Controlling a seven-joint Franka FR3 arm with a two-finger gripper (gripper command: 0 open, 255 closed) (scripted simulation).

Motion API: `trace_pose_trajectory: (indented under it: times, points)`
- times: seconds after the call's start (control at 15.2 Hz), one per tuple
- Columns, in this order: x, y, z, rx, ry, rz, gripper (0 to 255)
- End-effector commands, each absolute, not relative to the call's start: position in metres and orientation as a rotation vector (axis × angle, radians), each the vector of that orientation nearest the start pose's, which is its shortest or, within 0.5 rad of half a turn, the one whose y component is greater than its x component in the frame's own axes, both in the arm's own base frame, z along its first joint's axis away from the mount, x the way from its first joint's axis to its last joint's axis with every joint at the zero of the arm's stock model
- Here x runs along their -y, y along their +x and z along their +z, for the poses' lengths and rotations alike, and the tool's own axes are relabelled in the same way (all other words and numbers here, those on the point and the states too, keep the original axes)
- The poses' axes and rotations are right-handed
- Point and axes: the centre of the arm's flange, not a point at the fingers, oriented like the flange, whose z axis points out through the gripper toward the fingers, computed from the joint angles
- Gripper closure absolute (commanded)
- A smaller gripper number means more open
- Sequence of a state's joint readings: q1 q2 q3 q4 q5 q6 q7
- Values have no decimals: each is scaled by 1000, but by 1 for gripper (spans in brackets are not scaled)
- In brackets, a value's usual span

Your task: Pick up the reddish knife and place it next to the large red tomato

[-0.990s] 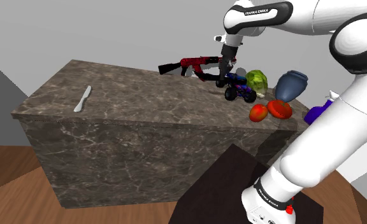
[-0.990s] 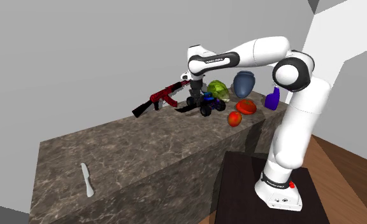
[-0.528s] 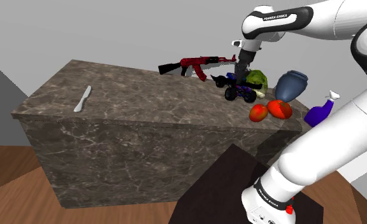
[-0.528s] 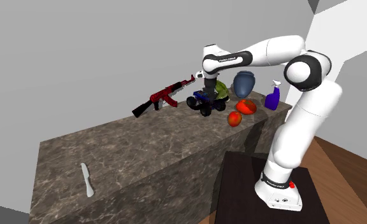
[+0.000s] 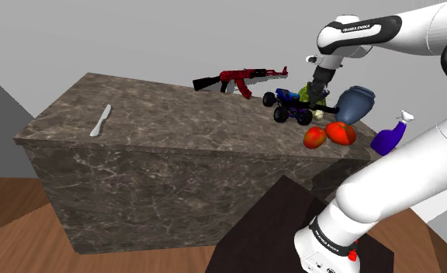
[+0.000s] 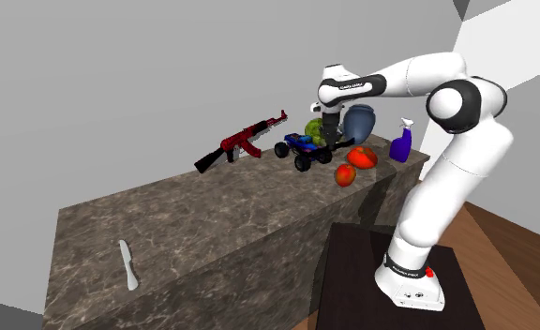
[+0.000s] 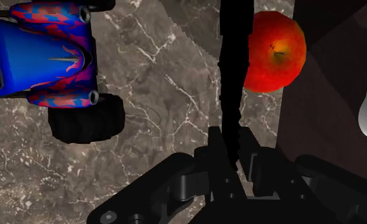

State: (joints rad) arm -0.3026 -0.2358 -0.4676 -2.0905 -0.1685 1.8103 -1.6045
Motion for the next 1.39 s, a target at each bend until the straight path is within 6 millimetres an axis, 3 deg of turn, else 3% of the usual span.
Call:
trace_pose_trajectory:
  times: [0.0,1.32]
  points:
    - [373,308,509,1343,-2794,120,255]
    - [535,100,509,1343,-2794,120,255]
